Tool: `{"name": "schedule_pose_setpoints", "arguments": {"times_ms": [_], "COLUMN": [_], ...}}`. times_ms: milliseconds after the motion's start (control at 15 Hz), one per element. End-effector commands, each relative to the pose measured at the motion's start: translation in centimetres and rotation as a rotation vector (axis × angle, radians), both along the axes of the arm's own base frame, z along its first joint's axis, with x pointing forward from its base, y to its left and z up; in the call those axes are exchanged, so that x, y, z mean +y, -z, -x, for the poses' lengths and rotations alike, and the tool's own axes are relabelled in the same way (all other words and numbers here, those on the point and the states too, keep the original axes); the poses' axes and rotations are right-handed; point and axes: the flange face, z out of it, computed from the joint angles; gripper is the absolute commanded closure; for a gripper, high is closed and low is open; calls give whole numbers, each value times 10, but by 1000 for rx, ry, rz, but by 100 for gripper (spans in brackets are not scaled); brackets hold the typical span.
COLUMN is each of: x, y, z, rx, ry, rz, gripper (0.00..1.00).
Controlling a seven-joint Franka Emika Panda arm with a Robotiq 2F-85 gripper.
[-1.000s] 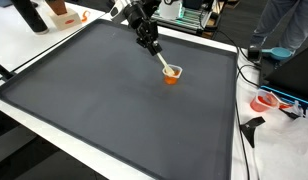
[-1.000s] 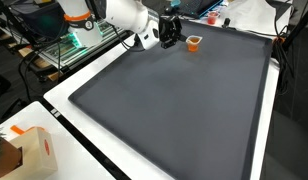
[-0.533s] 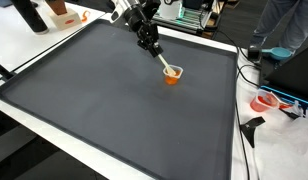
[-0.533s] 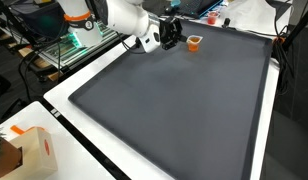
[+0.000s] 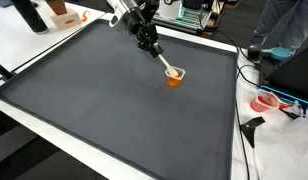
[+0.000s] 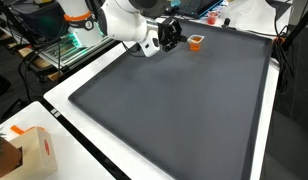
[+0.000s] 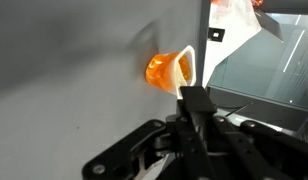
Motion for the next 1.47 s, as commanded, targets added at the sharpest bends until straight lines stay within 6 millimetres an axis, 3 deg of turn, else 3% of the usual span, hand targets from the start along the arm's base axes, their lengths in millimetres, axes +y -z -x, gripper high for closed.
{"name": "schedule_pose_setpoints", "arguments": {"times_ms": [0, 1400], "x": [-5, -5], "y": [10, 30], "z": [0, -9], "rx": [-19, -28], "ry": [16, 16], "rz": [-49, -195], "gripper": [97, 97]}}
